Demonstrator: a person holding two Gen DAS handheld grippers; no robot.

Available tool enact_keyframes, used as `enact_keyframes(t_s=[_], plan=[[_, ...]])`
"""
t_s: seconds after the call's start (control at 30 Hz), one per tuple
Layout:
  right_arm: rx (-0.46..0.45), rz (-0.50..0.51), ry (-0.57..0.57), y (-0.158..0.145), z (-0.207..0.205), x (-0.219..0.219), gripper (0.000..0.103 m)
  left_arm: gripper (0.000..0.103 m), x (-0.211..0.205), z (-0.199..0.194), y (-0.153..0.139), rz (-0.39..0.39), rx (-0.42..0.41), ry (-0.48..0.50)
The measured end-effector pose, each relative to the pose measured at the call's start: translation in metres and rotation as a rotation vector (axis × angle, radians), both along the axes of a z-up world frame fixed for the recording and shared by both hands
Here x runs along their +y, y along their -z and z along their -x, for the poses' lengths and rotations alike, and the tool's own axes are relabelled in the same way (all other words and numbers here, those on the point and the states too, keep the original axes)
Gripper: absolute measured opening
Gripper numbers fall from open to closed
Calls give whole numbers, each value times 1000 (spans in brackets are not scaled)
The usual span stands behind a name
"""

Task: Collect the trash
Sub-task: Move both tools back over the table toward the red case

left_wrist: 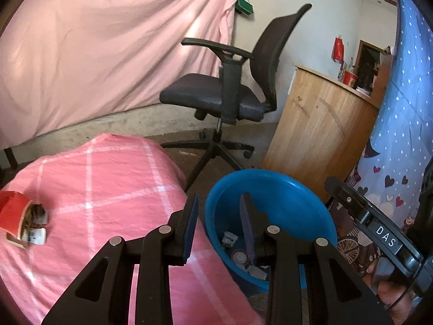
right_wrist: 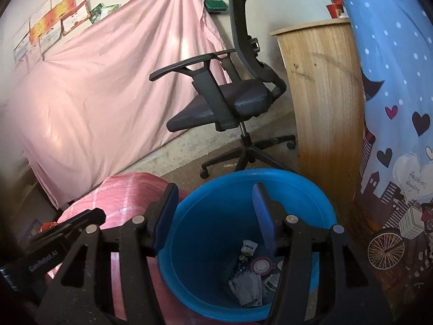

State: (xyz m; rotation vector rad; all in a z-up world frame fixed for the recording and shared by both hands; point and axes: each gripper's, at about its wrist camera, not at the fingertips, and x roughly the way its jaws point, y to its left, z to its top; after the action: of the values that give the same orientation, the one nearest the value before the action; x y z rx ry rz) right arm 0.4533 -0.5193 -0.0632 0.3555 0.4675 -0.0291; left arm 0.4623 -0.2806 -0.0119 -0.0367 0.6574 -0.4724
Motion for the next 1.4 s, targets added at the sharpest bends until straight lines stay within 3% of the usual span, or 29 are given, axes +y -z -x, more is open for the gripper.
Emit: enact_keyframes(t_s=[0.37, 0.6, 0.97, 1.13, 1.2, 1.23, 1.4], plan=[[-123, 50, -45, -21, 4, 41, 89, 36, 68, 12, -25, 49, -94, -138], [-234, 88, -77, -37, 10, 75, 101, 44, 111, 26, -37, 75, -162, -237], [-389, 132, -140, -49, 23, 124, 103, 77, 184, 59, -41, 105, -271, -425], [-444, 154, -173, -52, 29, 142, 103, 81, 207, 74, -40, 82, -313, -476], [-457, 171, -184, -52, 31, 151, 103, 89, 213, 81, -38, 73, -330, -498], [-464, 178, -189, -52, 32, 155, 103, 100, 218, 85, -37, 73, -342, -515], [-488, 207, -219, -51, 36, 174, 103, 102, 237, 101, -28, 76, -376, -562]])
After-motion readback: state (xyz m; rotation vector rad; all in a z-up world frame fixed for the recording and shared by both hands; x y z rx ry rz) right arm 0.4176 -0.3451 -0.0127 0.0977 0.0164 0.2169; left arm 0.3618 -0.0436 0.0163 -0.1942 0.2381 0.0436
